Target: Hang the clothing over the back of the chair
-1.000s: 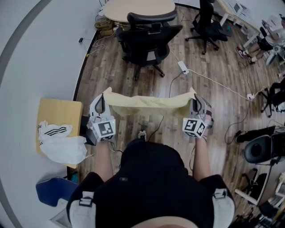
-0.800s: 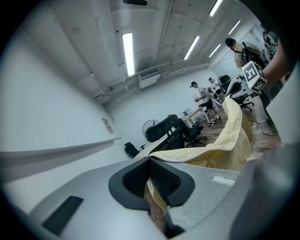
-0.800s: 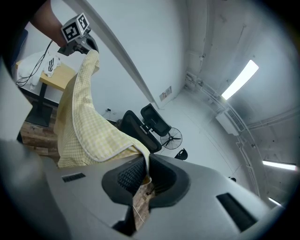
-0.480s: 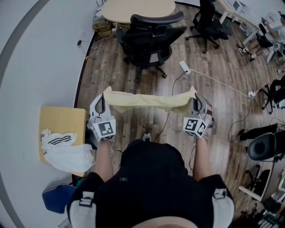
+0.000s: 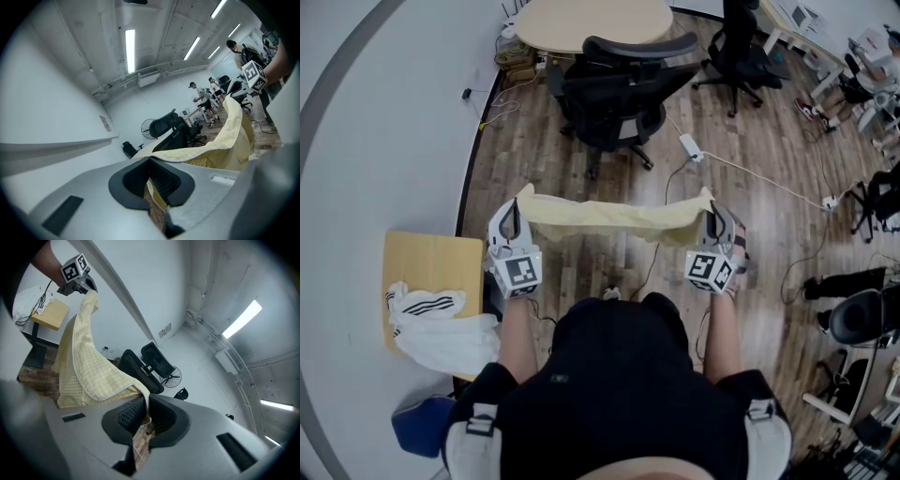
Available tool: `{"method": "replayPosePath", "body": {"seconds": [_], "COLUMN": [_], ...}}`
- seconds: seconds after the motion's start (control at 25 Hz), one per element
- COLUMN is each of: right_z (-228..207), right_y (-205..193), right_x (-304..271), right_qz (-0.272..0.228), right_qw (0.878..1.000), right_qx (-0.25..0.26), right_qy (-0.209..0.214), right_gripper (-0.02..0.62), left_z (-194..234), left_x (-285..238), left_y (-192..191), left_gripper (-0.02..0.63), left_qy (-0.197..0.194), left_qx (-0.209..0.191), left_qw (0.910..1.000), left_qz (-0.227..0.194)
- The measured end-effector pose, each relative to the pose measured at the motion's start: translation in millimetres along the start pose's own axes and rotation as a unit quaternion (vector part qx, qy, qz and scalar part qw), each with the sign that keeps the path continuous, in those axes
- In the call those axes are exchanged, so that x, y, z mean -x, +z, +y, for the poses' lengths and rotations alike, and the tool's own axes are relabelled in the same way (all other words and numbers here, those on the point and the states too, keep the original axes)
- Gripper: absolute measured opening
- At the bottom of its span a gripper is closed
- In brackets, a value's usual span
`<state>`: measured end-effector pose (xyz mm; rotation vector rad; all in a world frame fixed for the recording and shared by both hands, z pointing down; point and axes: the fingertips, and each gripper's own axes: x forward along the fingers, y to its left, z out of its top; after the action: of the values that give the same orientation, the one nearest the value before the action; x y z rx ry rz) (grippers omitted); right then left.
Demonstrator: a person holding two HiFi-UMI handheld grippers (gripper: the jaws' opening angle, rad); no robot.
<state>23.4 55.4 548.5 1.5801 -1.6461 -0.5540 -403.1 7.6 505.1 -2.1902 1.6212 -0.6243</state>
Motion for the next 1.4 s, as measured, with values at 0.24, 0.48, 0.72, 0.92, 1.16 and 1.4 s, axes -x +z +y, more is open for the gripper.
{"method": "replayPosePath", "body": {"seconds": [0.24, 0.48, 0.72, 0.92, 1.16, 1.4], "right_z": [-7.1, 0.9, -20.4, -39.3, -67.9, -89.1], "right_y": [7.5, -11.3, -22.6, -31.3, -42.8, -56.4], "right_x": [-14.2, -36.4, -70.6, -102.3, -137.0, -160.5], "right_qz": [0.003, 0.007, -0.014, -0.02, -0.04, -0.055], "right_qw": [1.0, 1.0, 0.999, 0.998, 0.997, 0.996], "right_qx": [-0.003, 0.006, 0.005, 0.001, -0.002, 0.0], "right_qy": [-0.001, 0.022, 0.036, 0.053, 0.061, 0.071], "right_gripper": [0.009, 0.009, 0.009, 0.009, 0.009, 0.009], "left_z": [2.7, -1.6, -12.1, -20.3, -35.0, -49.4], "left_x": [-12.0, -24.0, -43.2, -60.4, -81.4, -96.2], "left_y": [1.6, -2.6, 16.2, 32.4, 57.2, 78.9], "left_gripper": [0.0, -0.002, 0.0, 0.0, -0.002, -0.002], "left_qy": [-0.004, 0.008, 0.026, 0.039, 0.059, 0.074], "left_qx": [-0.003, -0.007, -0.004, -0.01, -0.014, -0.022], "left_qw": [1.0, 0.9998, 0.9992, 0.9982, 0.9968, 0.9955], "left_qz": [0.004, 0.018, 0.028, 0.045, 0.053, 0.056]}}
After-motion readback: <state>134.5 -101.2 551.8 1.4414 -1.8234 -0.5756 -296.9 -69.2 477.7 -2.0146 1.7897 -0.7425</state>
